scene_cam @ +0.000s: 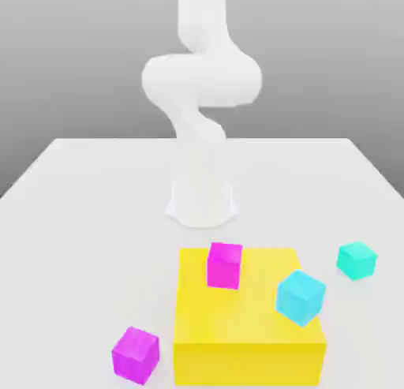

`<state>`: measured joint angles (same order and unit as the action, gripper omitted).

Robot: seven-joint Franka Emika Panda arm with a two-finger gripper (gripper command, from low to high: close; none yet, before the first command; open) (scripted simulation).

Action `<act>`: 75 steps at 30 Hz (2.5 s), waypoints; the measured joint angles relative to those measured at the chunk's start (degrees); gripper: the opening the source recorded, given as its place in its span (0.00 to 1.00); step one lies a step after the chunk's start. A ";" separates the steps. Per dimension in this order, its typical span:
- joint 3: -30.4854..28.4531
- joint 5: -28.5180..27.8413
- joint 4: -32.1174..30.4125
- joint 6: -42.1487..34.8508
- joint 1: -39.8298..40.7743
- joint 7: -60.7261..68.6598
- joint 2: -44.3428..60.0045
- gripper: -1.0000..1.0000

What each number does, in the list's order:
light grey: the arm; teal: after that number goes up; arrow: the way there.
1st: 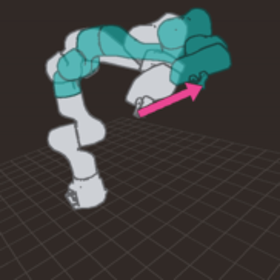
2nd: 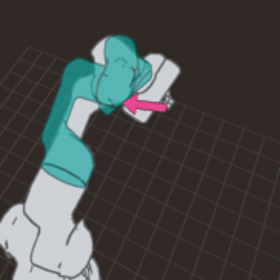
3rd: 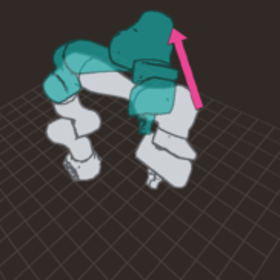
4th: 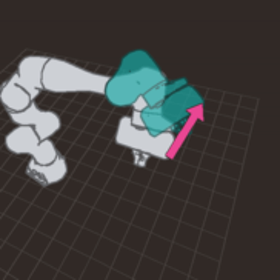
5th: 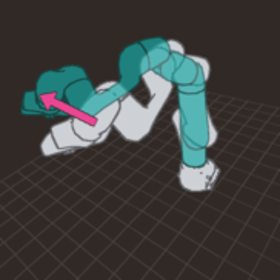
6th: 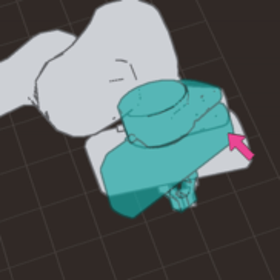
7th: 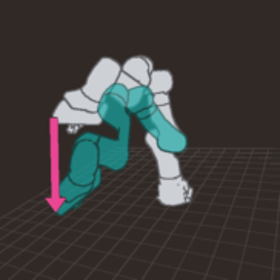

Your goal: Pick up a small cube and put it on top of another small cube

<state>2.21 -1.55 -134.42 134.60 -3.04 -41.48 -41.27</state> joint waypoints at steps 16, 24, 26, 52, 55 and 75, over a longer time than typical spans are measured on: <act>13.33 -6.34 -18.46 20.69 -22.55 35.80 34.66 0.50; 16.88 -7.05 -23.47 30.49 -30.69 47.75 48.58 0.50; 14.47 -10.02 -22.90 32.64 -32.41 45.67 51.46 0.50; 9.45 -4.98 -24.59 21.85 -27.77 40.01 39.53 0.00; 7.26 -5.50 -24.71 17.06 -23.01 31.49 34.74 0.00; -3.19 1.22 -28.44 11.00 -3.95 3.78 24.02 1.00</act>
